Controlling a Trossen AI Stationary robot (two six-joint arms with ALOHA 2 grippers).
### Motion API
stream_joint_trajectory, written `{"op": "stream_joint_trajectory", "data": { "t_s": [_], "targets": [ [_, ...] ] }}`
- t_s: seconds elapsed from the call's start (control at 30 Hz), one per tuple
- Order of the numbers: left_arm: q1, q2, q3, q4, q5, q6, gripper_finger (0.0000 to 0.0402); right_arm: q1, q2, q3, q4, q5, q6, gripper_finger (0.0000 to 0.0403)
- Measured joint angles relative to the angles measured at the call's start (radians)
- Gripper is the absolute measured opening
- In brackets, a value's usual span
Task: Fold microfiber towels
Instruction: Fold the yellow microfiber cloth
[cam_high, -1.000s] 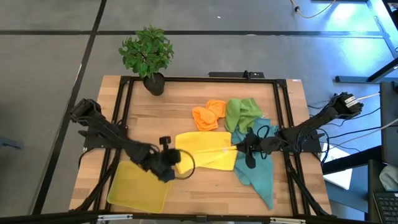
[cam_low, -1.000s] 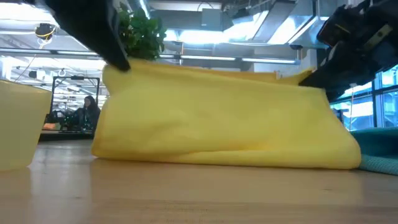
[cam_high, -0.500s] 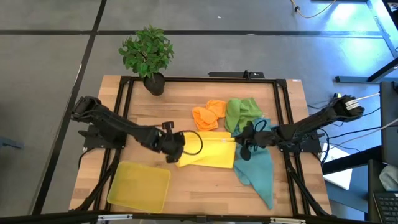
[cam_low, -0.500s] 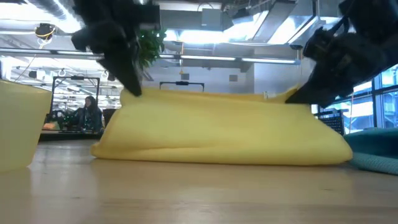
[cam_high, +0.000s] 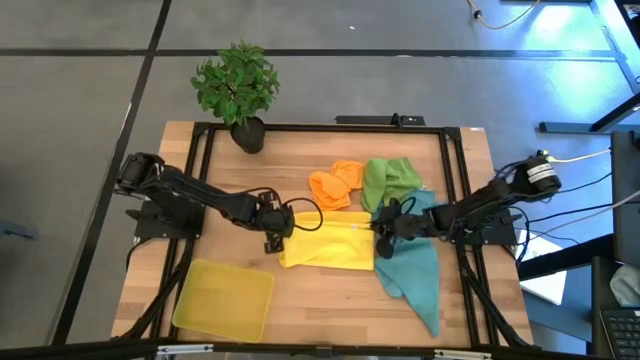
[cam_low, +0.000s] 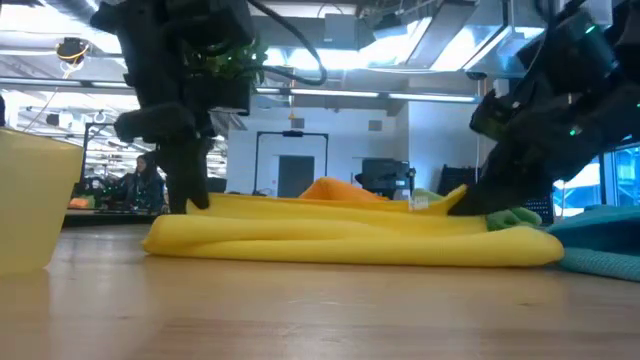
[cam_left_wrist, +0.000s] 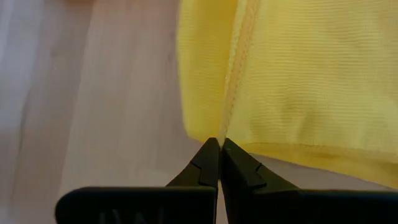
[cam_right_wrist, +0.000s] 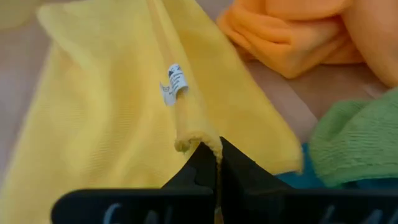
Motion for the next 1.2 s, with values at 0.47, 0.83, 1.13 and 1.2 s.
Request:
{"op": "stream_joint_trajectory", "data": {
  "t_s": [0.47,0.83,1.13,1.2],
  "targets": [
    [0.054,0.000,-0.002,0.045,0.009,0.028,0.0006,-0.094,0.081,-0.002,0.034,-0.057,-0.021,0.0004],
    [0.047,-0.028,-0.003,-0.012,-0.026,-0.009,0.0099,-0.094,0.062,-0.003,0.035,-0.049,-0.057,0.0072],
    [-0.080,-0.106,-0.002,0.062,-0.035,-0.057,0.0100,-0.094,-0.025,0.037,0.042,-0.048,-0.133,0.0083],
    [-0.106,-0.095,-0.002,0.086,-0.044,-0.074,0.0099,-0.091,-0.037,0.048,0.042,-0.056,-0.152,0.0083]
  ]
}}
